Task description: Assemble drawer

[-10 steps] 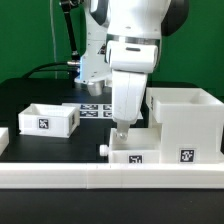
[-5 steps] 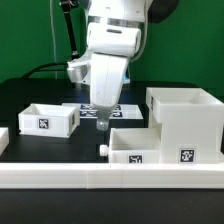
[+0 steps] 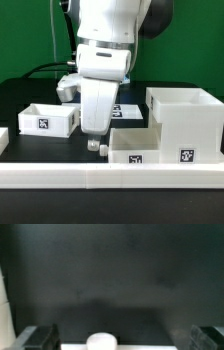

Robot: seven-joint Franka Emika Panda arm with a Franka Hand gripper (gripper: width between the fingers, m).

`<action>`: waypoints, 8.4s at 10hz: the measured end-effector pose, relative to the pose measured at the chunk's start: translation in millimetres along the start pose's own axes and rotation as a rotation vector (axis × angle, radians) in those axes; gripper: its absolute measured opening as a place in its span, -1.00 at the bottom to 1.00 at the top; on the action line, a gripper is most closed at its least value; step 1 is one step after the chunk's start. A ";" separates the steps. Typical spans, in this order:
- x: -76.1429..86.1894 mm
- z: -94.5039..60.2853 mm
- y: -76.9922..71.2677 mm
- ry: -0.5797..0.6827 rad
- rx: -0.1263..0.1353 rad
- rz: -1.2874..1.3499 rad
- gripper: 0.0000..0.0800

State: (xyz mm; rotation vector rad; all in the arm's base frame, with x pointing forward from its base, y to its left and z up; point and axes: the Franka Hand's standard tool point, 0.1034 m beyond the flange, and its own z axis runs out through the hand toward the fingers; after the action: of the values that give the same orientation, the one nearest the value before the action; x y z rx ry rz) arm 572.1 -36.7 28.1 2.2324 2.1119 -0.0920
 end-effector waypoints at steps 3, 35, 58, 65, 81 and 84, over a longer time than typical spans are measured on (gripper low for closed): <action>16.5 0.1 4.8 0.002 0.004 -0.009 0.62; 44.4 -7.4 16.1 0.110 0.049 -0.061 0.62; -37.2 -50.7 -33.0 0.101 -0.061 0.143 0.62; -49.9 -42.1 -43.2 0.120 -0.056 0.540 0.62; -67.2 -13.9 -105.4 0.122 0.052 1.574 0.62; -67.0 -13.7 -104.4 0.122 0.052 1.569 0.62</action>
Offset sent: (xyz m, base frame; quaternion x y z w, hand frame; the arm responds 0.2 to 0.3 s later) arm 0.0078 0.0288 0.0033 -0.0037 -0.0003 -0.0035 1.0000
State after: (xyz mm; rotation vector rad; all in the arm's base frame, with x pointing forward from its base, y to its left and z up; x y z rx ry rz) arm 464.1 -96.4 47.0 3.1591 -0.0844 0.0836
